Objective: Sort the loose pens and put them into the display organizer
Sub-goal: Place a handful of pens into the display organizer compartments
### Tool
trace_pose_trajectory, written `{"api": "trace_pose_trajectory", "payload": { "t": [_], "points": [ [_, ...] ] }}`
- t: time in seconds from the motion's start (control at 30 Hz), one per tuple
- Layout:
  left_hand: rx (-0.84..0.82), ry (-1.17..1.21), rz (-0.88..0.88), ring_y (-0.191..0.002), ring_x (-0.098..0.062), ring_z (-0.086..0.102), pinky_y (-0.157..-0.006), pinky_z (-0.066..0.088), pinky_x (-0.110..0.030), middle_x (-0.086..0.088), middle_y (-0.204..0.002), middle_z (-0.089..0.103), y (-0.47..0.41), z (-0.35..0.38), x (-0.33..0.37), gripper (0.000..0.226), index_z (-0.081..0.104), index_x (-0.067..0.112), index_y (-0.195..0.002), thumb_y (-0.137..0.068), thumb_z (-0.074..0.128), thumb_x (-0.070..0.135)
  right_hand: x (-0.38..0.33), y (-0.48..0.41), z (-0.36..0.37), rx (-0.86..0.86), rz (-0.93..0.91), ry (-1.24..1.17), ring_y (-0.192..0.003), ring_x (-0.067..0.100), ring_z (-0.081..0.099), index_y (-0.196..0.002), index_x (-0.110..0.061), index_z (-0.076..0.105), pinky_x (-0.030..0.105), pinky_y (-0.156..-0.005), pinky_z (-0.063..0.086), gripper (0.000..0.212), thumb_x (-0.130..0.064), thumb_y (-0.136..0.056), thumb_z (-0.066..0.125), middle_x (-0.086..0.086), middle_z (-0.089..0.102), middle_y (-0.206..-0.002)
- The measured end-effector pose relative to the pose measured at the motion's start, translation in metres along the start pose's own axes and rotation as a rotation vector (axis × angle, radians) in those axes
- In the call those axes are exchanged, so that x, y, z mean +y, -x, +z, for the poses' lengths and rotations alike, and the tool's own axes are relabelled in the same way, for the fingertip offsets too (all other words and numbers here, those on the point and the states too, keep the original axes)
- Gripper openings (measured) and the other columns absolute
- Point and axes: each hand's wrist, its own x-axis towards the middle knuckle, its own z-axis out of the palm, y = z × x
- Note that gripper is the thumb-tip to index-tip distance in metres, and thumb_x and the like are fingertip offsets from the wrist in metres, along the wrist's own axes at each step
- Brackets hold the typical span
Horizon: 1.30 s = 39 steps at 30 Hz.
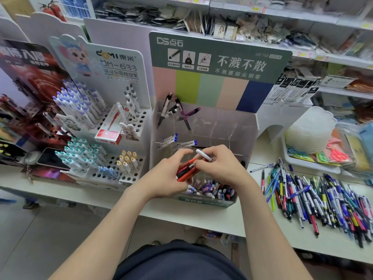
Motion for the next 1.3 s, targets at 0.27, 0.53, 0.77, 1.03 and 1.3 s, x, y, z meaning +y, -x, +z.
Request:
{"api": "trace_pose_trajectory", "payload": {
  "t": [0.27,0.53,0.77,1.03,1.3],
  "points": [
    [0.003,-0.061,0.028,-0.091,-0.01,0.073,-0.079,0.064,-0.039,0.008,-0.106,0.074,0.004,-0.006,-0.009,0.076,0.042,0.051,-0.137,-0.078,0.082,0.026,-0.002,0.001,-0.001,-0.073,0.03,-0.097,-0.058,0.009,0.054,-0.09,-0.02,0.083,0.022,-0.058,0.046,0.017,-0.012,-0.093,0.069,0.009,0.073,-0.076],
    [0.108,-0.122,0.057,-0.095,-0.008,0.071,-0.082,0.063,-0.039,0.013,-0.113,0.073,0.004,-0.008,-0.008,0.065,0.055,0.039,-0.13,-0.069,0.077,0.043,-0.013,-0.008,0.012,0.097,0.093,0.111,-0.042,0.004,0.05,-0.079,-0.02,0.076,0.017,-0.044,0.041,0.015,-0.016,-0.086,0.064,-0.005,0.065,-0.058],
    [0.14,-0.143,0.062,-0.088,-0.004,0.068,-0.075,0.06,-0.031,0.016,-0.1,0.07,0.002,-0.014,-0.012,0.049,0.06,0.036,-0.12,-0.076,0.082,0.031,-0.012,-0.011,0.01,0.156,0.027,0.101,-0.049,0.005,0.053,-0.074,-0.02,0.074,0.019,-0.05,0.045,0.016,-0.028,-0.088,0.072,-0.005,0.066,-0.06],
    [0.126,-0.08,0.05,-0.071,-0.012,0.061,-0.062,0.048,-0.024,0.008,-0.085,0.064,0.003,-0.014,-0.013,0.034,0.057,0.035,-0.101,-0.08,0.079,0.019,-0.016,-0.024,0.022,0.65,-0.041,-0.455,-0.07,0.02,0.058,-0.108,-0.013,0.045,0.031,-0.07,0.052,0.021,-0.031,-0.114,0.038,0.001,0.074,-0.086],
    [0.254,0.007,-0.038,-0.069,-0.008,0.066,-0.06,0.053,-0.024,0.006,-0.086,0.067,-0.003,-0.015,-0.022,0.028,0.059,0.031,-0.101,-0.083,0.074,0.016,-0.023,-0.029,0.015,0.43,-0.128,-0.293,-0.055,0.021,0.056,-0.112,-0.022,0.05,0.034,-0.046,0.045,0.019,-0.041,-0.111,0.049,0.003,0.059,-0.082]
  ]
}}
